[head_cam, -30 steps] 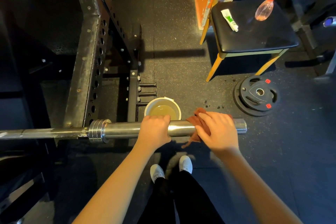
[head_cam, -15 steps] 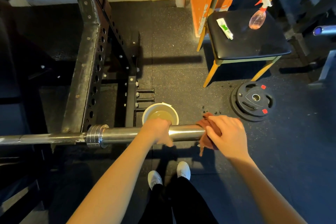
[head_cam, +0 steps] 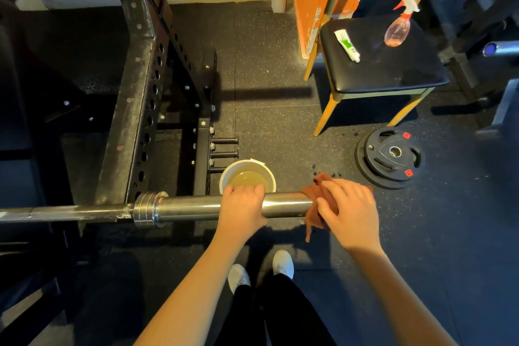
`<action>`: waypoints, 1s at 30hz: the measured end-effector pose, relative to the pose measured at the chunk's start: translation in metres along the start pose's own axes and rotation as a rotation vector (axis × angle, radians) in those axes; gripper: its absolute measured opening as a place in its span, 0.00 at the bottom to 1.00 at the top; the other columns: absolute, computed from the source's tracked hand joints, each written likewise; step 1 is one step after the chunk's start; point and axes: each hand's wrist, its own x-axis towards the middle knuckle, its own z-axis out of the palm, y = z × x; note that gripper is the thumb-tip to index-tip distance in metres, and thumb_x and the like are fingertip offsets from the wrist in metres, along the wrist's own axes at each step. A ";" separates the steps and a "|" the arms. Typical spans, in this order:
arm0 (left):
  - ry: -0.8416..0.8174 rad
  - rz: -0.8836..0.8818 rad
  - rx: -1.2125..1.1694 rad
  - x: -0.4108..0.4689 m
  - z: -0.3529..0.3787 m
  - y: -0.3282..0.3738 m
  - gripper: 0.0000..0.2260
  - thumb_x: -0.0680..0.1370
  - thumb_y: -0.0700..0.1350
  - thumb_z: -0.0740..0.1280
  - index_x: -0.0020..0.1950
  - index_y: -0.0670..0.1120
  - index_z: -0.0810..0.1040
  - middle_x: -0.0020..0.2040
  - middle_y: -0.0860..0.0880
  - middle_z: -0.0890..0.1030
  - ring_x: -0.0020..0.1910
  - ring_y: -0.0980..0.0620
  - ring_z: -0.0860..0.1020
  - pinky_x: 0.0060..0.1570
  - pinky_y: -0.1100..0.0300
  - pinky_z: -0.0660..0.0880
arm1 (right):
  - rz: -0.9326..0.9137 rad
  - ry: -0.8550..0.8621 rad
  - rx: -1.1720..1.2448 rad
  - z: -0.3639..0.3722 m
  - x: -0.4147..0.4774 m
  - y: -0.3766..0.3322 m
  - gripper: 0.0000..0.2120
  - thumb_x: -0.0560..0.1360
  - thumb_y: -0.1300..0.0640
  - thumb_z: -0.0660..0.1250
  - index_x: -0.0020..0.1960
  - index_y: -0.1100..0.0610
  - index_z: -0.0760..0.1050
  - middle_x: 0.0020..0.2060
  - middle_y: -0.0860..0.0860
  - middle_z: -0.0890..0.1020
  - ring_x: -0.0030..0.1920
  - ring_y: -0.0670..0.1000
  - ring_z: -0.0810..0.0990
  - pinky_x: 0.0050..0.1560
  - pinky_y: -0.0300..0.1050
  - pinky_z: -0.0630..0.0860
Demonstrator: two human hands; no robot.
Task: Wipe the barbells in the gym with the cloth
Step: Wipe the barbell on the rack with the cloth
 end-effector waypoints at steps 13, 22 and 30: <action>-0.010 0.044 -0.043 0.001 0.003 -0.004 0.20 0.67 0.57 0.76 0.52 0.50 0.74 0.46 0.52 0.78 0.45 0.50 0.77 0.49 0.54 0.70 | 0.019 0.026 0.000 0.003 0.007 -0.011 0.16 0.76 0.45 0.57 0.51 0.51 0.80 0.45 0.47 0.82 0.47 0.51 0.78 0.53 0.44 0.63; -0.571 0.022 -0.160 0.025 -0.029 -0.029 0.32 0.70 0.63 0.72 0.68 0.46 0.71 0.55 0.48 0.79 0.53 0.50 0.77 0.54 0.54 0.76 | -0.049 -0.090 0.057 0.008 0.000 -0.024 0.20 0.77 0.44 0.56 0.57 0.53 0.80 0.55 0.49 0.81 0.56 0.52 0.76 0.59 0.49 0.66; -0.137 0.016 -0.019 0.002 -0.008 -0.022 0.23 0.71 0.63 0.69 0.59 0.49 0.74 0.49 0.52 0.80 0.47 0.52 0.79 0.54 0.56 0.70 | 0.288 0.018 -0.051 0.009 0.013 -0.022 0.18 0.77 0.48 0.55 0.49 0.53 0.81 0.44 0.48 0.81 0.47 0.51 0.78 0.55 0.53 0.70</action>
